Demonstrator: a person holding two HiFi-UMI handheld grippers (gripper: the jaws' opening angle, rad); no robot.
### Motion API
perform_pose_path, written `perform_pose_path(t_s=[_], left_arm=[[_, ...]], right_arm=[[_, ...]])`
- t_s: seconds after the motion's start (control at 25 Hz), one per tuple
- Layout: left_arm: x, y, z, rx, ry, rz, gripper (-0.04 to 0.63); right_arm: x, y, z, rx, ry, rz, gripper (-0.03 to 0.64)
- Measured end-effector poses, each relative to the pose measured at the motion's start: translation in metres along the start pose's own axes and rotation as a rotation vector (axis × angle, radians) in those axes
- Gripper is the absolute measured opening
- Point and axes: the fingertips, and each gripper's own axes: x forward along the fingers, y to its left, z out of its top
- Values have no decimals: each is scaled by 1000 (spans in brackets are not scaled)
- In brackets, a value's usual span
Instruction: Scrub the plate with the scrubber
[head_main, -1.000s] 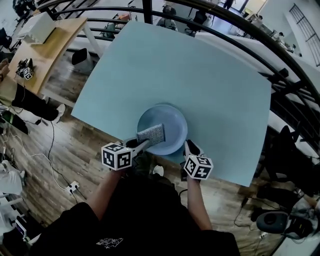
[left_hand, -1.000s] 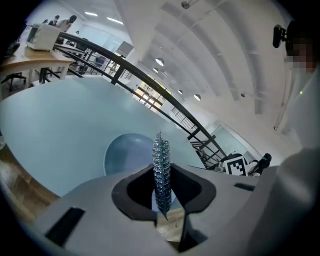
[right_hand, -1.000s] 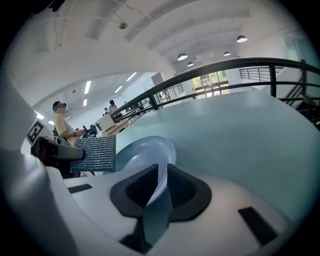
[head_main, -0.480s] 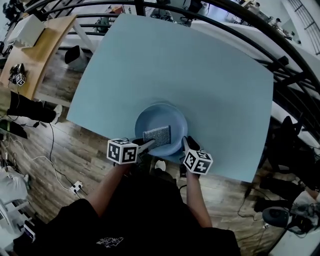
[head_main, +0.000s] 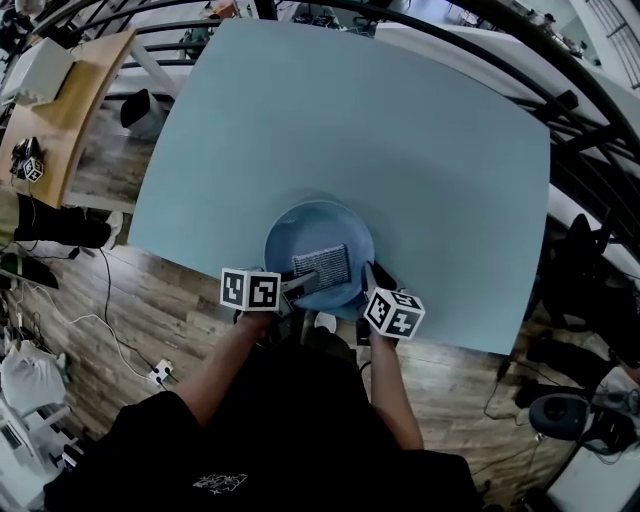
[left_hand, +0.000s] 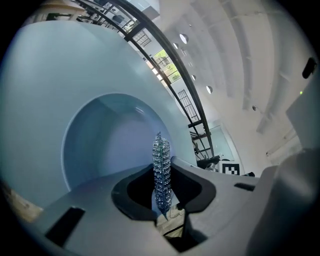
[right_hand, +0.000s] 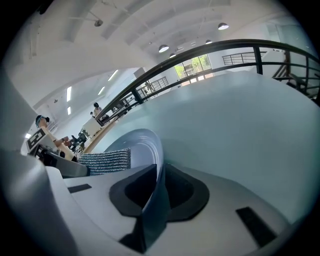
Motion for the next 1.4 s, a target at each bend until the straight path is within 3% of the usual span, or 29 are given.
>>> perform_pose_path(t_s=[0.6,0.92,1.4], left_arm=[[20,12,-17,-70,96,86,91],[22,16,-17,-131,113,95,91],[8,29,-23,-121,182,116,92]], right_arm=[[1,-7,4,52,-37,-84,21],[4,-8,5,46,-41,-121,15],[6,-6,7,34,-33,-114,15]])
